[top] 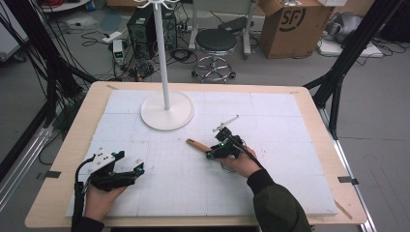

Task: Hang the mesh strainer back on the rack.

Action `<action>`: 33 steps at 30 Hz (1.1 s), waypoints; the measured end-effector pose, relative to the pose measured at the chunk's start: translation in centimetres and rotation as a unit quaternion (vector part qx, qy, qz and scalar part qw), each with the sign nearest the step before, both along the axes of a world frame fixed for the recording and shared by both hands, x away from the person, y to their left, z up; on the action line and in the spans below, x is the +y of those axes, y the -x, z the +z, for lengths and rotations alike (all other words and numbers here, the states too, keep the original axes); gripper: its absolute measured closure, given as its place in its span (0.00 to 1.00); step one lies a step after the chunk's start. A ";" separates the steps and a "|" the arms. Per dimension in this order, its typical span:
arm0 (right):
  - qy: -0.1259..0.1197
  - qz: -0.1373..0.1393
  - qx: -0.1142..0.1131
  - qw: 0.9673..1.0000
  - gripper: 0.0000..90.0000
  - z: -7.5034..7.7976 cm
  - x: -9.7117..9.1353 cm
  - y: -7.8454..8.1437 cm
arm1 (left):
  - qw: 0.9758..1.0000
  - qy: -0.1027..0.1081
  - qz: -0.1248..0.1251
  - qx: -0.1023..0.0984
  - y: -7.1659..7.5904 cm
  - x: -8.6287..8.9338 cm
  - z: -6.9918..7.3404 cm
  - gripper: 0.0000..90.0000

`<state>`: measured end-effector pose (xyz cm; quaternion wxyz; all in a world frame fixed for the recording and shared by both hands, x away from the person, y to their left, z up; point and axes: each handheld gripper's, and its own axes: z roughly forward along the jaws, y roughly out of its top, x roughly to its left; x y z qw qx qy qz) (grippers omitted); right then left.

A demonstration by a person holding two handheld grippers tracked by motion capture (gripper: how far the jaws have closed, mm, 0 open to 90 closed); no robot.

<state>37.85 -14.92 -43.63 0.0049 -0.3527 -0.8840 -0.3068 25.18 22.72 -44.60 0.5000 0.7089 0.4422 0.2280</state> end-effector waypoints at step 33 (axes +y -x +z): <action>0.009 0.015 0.040 0.999 0.76 1.5 0.3 -0.9 | 1.000 0.013 0.007 0.000 0.4 0.7 0.1 0.14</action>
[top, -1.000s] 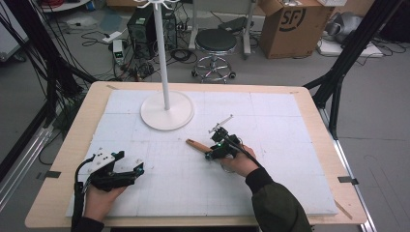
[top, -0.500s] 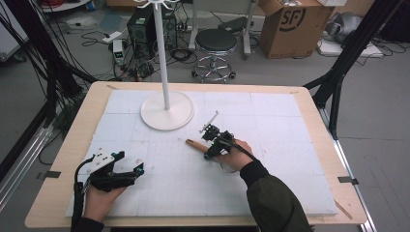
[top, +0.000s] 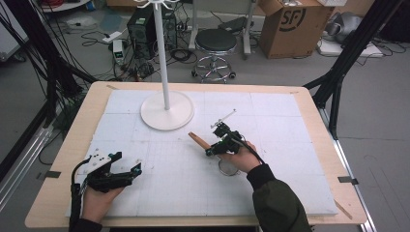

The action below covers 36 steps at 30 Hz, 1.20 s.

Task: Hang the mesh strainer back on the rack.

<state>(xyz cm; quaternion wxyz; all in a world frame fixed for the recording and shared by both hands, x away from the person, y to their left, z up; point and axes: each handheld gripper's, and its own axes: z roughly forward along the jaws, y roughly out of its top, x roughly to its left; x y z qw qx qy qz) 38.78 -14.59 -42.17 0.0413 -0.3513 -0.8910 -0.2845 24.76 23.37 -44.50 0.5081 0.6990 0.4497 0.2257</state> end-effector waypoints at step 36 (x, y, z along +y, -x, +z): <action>-0.401 -0.075 -0.146 0.901 0.76 10.3 -2.5 -2.7 | 1.000 0.010 -0.007 0.003 0.0 -0.2 -0.1 0.12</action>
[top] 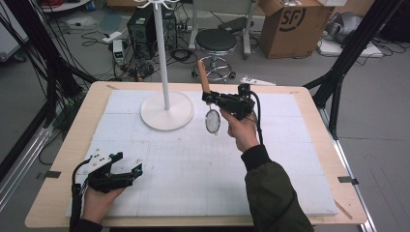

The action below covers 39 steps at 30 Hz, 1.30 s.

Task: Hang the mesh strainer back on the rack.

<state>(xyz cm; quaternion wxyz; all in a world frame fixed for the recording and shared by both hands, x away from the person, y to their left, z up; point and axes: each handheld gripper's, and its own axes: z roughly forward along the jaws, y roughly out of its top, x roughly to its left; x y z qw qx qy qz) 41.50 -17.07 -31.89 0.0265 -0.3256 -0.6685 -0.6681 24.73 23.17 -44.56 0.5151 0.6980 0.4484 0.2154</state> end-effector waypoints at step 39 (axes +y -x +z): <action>-0.090 0.011 -0.048 0.995 0.76 9.0 6.8 -4.3 | 1.000 0.016 0.001 0.012 0.5 0.2 -0.2 0.10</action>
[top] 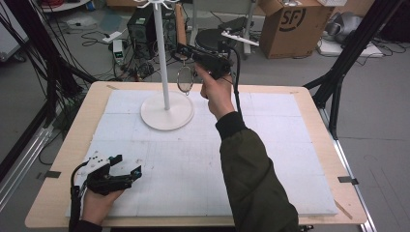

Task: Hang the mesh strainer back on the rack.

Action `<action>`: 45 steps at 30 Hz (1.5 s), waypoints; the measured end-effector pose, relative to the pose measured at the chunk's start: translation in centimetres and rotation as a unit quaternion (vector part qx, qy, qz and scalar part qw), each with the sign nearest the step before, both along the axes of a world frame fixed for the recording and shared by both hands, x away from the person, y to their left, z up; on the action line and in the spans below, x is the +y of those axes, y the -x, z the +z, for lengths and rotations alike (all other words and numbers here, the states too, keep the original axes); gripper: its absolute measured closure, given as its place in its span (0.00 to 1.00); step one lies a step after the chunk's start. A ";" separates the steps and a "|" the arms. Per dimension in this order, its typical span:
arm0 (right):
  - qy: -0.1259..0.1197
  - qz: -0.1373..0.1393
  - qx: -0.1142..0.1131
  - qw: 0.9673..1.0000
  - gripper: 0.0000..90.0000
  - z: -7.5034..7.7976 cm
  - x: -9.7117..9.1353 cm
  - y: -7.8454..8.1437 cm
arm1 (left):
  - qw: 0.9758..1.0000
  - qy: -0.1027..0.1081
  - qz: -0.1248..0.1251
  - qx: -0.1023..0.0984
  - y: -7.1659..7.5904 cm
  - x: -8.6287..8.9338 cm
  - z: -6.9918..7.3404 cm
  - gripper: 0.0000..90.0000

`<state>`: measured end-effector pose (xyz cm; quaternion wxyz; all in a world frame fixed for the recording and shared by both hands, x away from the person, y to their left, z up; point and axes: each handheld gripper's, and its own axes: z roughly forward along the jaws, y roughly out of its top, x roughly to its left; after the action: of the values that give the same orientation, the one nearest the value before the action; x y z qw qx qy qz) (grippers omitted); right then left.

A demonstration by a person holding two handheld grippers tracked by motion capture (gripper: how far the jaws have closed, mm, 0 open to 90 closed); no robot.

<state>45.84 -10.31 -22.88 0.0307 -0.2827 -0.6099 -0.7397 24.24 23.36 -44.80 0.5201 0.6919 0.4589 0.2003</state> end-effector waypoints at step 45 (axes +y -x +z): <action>0.014 -0.031 -0.001 0.999 0.76 0.5 1.5 -0.5 | 1.000 0.002 -0.006 0.001 0.2 -0.3 0.0 0.10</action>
<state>46.30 -8.81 -22.41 0.0033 -0.3014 -0.6114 -0.7317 24.08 23.08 -44.83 0.5221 0.6938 0.4555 0.1963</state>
